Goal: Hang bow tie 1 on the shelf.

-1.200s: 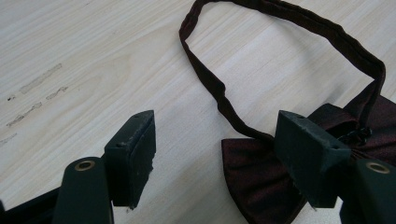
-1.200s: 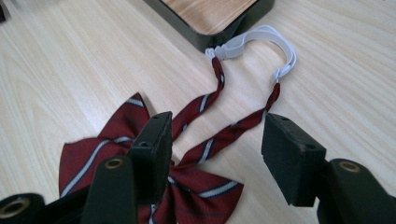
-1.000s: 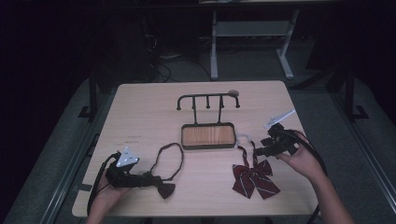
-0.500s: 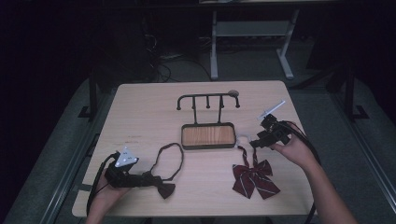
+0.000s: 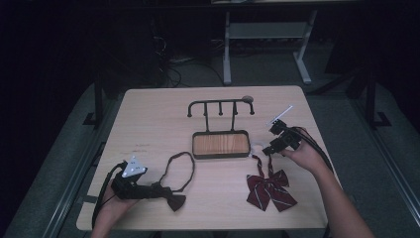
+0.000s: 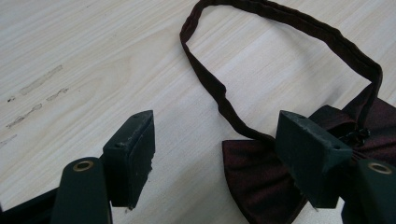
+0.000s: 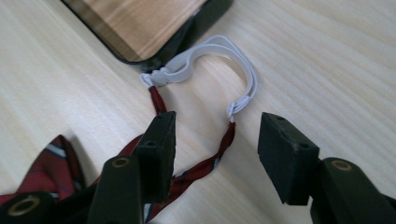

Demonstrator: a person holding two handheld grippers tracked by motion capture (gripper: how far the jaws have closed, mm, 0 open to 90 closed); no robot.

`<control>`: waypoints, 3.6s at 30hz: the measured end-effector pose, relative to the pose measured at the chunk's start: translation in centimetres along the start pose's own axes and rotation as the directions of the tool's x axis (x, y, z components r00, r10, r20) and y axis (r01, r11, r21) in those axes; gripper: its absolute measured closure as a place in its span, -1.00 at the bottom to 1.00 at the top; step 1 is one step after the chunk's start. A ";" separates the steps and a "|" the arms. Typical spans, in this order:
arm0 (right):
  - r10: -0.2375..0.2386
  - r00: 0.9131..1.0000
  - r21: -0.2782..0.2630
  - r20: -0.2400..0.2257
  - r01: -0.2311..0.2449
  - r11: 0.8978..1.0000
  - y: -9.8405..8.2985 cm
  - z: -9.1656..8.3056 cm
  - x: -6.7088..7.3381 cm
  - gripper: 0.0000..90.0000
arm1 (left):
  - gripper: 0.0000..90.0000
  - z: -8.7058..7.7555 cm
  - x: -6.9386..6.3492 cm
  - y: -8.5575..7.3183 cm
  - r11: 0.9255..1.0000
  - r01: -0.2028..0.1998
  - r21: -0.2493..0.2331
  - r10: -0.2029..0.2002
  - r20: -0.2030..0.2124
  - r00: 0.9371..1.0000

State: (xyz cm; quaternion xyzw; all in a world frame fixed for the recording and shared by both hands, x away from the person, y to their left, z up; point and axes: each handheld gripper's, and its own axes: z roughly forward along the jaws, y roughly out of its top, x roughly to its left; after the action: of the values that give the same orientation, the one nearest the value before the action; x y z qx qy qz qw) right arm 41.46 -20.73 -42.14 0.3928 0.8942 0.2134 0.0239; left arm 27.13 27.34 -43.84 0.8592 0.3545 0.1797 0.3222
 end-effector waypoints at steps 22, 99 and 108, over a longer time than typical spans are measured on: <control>-0.010 0.997 0.076 0.075 0.004 0.997 0.5 2.0 -0.1 0.44 | -0.35 0.1 -0.1 0.1 1.000 -0.007 0.002 0.007 0.006 1.000; -0.056 0.996 -0.079 -0.065 0.050 0.996 -2.4 -5.6 2.6 0.94 | -0.36 0.2 -0.4 0.1 1.000 0.005 -0.003 -0.005 0.020 1.000; -0.078 0.994 -0.101 -0.070 0.071 0.992 -2.3 -6.9 3.3 0.94 | -0.36 0.2 -0.4 0.1 1.000 0.003 -0.002 -0.003 0.020 1.000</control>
State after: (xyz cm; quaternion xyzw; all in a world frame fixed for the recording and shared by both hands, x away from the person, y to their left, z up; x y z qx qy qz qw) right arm 36.19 -22.23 -36.41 0.3492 0.8970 0.2705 0.0179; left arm 27.03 26.94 -43.97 0.8601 0.3525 0.1708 0.3268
